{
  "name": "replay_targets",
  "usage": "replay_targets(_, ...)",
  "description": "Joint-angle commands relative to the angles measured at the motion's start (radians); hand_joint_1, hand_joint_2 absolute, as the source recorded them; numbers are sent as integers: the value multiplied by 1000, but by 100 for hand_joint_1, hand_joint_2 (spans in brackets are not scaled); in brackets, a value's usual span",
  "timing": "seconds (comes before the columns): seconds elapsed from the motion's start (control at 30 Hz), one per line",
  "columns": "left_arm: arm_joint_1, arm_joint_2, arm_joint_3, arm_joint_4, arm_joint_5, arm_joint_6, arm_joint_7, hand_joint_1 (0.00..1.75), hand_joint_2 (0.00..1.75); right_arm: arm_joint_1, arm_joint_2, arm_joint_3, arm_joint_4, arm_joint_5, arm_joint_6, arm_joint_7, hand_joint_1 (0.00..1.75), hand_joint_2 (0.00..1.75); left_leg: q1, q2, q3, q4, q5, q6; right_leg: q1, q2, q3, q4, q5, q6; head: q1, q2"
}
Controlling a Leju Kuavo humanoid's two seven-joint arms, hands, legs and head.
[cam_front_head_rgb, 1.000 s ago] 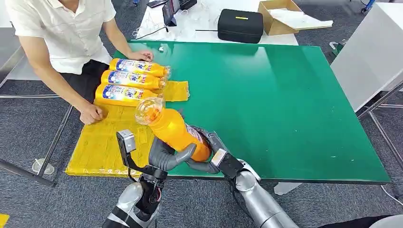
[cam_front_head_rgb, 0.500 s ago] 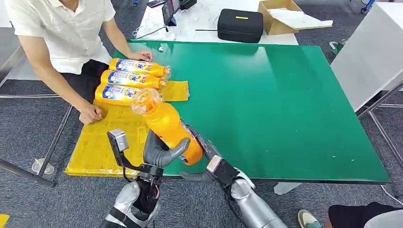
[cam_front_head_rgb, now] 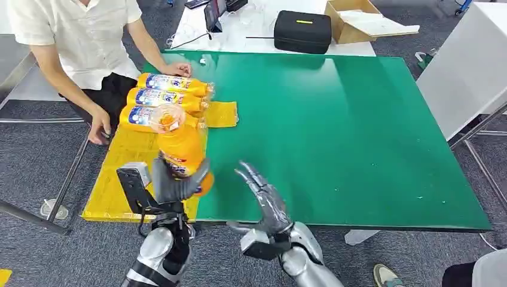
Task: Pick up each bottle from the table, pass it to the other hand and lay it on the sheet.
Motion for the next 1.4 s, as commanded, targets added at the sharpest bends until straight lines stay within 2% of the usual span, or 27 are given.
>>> replay_targets(0.03, -124, 136, 106, 248, -457, 145, 100, 175, 175, 146, -26, -205, -308, 43, -176, 1, 0, 175, 1, -1, 7, 0, -2, -1, 1, -1, 8, 0, -3, -3, 0, 0)
replay_targets(0.1, -151, 158, 134, 288, -571, 164, 138, 175, 175, 165, -15, -253, -359, 20, -176, 1, 0, 175, 0, 0, 5, 0, -1, -1, 0, 1, 4, 0, -1, -2, 0, 0)
replay_targets(0.27, -151, 158, 134, 288, -571, 164, 138, 175, 175, 165, -15, -253, -359, 20, -176, 1, 0, 175, 1, 0, 5, 1, -2, -1, 1, 0, 5, 0, -2, -3, 0, 0)
replay_targets(0.37, -221, 205, 129, 406, -891, 153, 299, 175, 175, 155, -13, -222, -356, -42, -176, 1, 0, 175, 1, 1, 3, 0, -1, -1, 1, 1, 3, 0, -1, -2, 0, 0)
replay_targets(0.53, -404, 243, 101, 746, -982, -79, 276, 175, 175, 108, -49, -96, -290, -209, -176, 1, 0, 175, 2, 2, 5, 0, -1, -2, 2, 2, 5, 0, 0, -3, 0, 0)
replay_targets(0.63, -467, 257, 76, 844, -1014, -196, 281, 175, 175, 95, -66, -35, -279, -307, -176, 1, 0, 175, 2, 3, 4, 0, 0, -2, 2, 3, 3, 0, 1, -3, 0, 0)
replay_targets(0.67, -479, 259, 87, 859, -1002, -238, 285, 175, 175, 89, -76, -10, -276, -337, -176, 1, 0, 175, 2, 4, 5, 1, -1, -2, 2, 4, 5, 1, 0, -3, 0, 0)
replay_targets(1.2, -479, 259, 87, 859, -1002, -238, 285, 175, 175, 89, -76, -10, -276, -337, -176, 1, 0, 175, 1, 4, 1, 0, 1, -2, 1, 2, 0, 1, 2, -4, 0, 0)
replay_targets(1.23, -483, 259, 87, 865, -999, -274, 285, 175, 175, 88, -82, 2, -278, -362, -176, 1, 0, 175, 2, 4, 2, 1, 0, -2, 2, 2, 2, 2, 1, -5, 0, 0)
replay_targets(1.3, -490, 279, 84, 877, -978, -332, 292, 143, 175, 102, -73, -5, -270, -366, -155, 1, 0, 175, 2, 3, 3, 1, 0, -2, 2, 2, 2, 2, 1, -5, 0, 0)
replay_targets(1.37, -510, 288, 85, 900, -977, -380, 291, 26, 175, 104, -91, 22, -286, -405, -163, 1, 0, 175, 2, 4, 3, 1, -1, -2, 2, 3, 2, 1, 1, -5, 0, 0)
replay_targets(1.4, -527, 291, 82, 912, -980, -410, 289, 23, 175, 103, -95, 30, -295, -431, -158, 1, 0, 175, 2, 4, 0, 1, 1, -2, 2, 2, 0, 1, 2, -4, 0, 0)
